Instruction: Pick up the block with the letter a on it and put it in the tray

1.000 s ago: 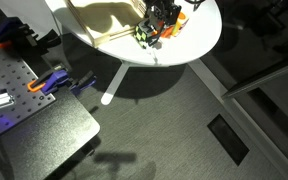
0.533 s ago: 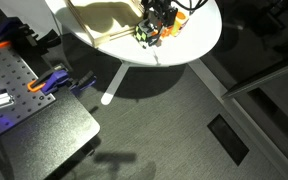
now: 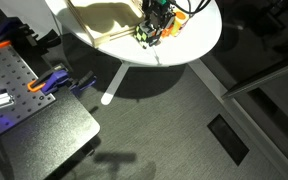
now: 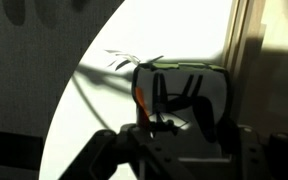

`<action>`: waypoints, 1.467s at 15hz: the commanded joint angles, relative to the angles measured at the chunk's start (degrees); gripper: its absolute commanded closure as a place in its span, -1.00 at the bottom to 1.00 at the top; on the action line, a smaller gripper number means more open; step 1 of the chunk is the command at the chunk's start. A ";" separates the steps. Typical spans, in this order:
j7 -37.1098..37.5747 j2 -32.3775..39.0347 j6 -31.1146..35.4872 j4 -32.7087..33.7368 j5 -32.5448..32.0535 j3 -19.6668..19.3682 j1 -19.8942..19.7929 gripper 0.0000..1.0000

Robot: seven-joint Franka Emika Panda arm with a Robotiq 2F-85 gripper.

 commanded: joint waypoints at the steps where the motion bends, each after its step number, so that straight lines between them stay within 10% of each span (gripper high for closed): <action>1: -1.31 -1.06 -0.92 0.02 -0.01 0.64 -0.82 0.24; 6: -0.71 -4.27 -3.47 -1.41 -0.36 0.44 -0.21 0.87; 20: -0.74 -9.04 -3.92 -1.41 -0.98 3.12 3.93 0.86; 21: -0.80 -8.89 -4.04 -1.31 -1.11 3.35 4.18 0.82; 22: -1.03 -8.88 -4.19 -1.29 -1.01 3.60 4.27 0.15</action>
